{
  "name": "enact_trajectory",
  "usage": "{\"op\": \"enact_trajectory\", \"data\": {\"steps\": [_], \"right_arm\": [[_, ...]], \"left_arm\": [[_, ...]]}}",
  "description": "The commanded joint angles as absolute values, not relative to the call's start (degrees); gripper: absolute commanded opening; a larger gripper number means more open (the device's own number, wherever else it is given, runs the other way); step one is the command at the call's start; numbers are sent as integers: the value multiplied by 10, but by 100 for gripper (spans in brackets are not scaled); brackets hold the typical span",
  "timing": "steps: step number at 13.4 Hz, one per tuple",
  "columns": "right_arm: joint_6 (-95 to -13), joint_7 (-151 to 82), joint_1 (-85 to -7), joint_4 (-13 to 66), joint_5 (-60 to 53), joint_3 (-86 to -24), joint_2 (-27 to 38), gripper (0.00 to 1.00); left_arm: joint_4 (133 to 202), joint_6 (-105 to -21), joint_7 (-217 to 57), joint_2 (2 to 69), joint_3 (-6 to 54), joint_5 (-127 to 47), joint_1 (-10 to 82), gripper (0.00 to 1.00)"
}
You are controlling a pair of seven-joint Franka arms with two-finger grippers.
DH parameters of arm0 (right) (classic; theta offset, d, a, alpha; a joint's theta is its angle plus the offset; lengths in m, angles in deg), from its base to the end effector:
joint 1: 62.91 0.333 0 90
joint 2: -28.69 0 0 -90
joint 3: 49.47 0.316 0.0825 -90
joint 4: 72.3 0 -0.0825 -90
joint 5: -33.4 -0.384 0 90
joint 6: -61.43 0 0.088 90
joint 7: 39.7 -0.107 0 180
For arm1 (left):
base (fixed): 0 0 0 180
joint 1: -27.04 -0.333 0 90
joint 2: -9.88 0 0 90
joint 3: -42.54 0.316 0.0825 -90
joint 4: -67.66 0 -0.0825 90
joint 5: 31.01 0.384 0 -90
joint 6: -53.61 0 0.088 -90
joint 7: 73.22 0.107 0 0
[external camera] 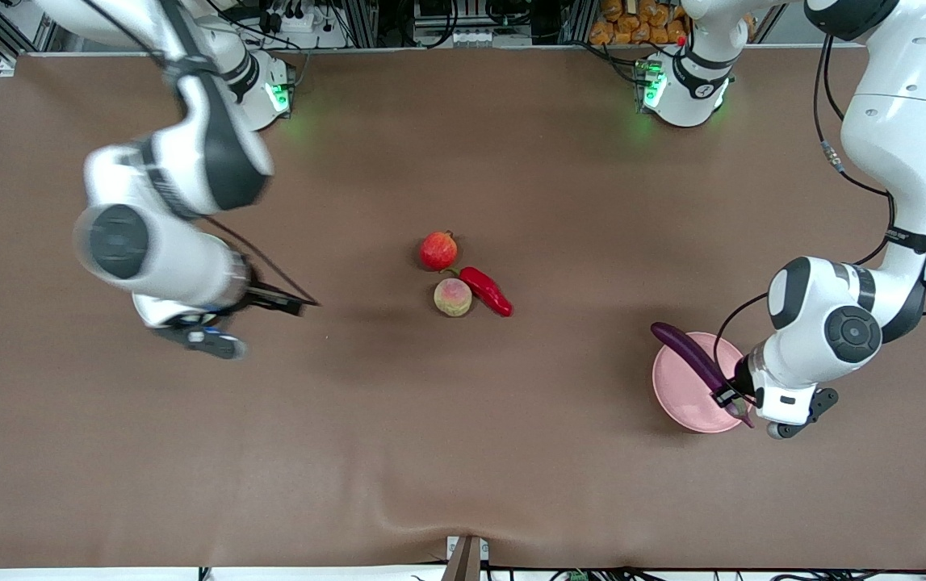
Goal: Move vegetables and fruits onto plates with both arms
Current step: 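Carry the eggplant to the pink plate while the right gripper reaches the peach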
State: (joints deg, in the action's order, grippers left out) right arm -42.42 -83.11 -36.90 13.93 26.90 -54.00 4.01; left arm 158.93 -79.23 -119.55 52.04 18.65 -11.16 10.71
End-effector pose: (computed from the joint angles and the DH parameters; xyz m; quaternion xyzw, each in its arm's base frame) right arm 0.6166 0.2606 0.4096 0.9764 -0.2038 -0.0713 0.0010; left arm 0.7006 -0.0441 0.2338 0.9615 0.2726 0.0263 0.0205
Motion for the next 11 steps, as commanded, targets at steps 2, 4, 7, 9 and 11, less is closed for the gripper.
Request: {"op": "enact_trajectory", "data": {"steps": [2,4,7,9,11], "right_arm": [[-535,-994,-281,126,251,-547,-28,100],[-586,-1043,-251,126,223,-547,-64,100],[-647,-1103,-210,128,207,-547,-97,100],[-651,-1117,-201,128,207,-547,-106,100],[-657,-1130,-184,130,207,-547,-119,100]], "left_arm": [[1580,-785,-1156,525,181,-122,86,29],[1585,-783,-1130,523,178,-124,73,53],[1604,-783,-1136,516,176,-125,72,70],[1604,-782,-1137,513,175,-133,73,100],[1599,-782,-1140,507,171,-134,75,100]]}}
